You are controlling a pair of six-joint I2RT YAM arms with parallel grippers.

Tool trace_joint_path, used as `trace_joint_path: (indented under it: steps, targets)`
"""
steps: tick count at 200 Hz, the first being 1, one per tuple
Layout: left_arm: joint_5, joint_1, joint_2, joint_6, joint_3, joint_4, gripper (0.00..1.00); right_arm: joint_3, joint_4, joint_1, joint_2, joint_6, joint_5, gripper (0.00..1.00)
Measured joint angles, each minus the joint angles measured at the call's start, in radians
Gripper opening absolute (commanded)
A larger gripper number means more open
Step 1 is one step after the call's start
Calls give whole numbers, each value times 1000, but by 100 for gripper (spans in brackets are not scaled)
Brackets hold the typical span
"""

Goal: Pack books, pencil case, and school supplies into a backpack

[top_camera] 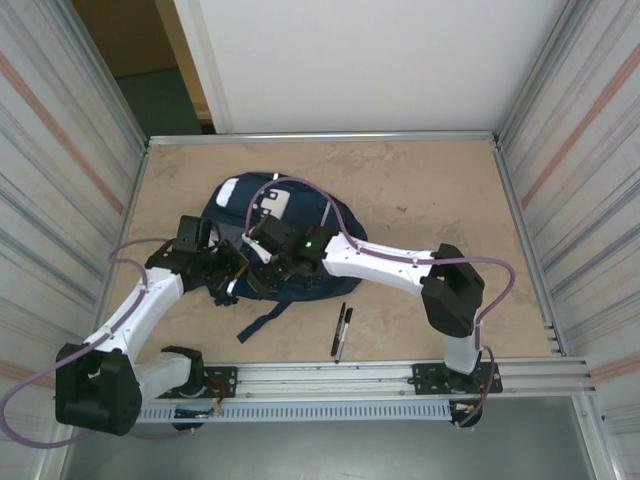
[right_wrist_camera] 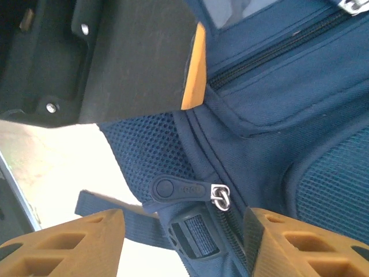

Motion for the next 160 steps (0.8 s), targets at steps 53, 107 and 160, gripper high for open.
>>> trace_joint_path:
  steps: [53, 107, 160]
  targets:
    - [58, 2, 21, 4, 0, -7, 0, 93, -66, 60, 73, -93, 174, 54]
    - [83, 2, 24, 11, 1, -13, 0, 130, -80, 97, 108, -66, 364, 26]
    - [90, 2, 34, 35, 10, -18, 0, 126, -116, 97, 105, 80, 328, 7]
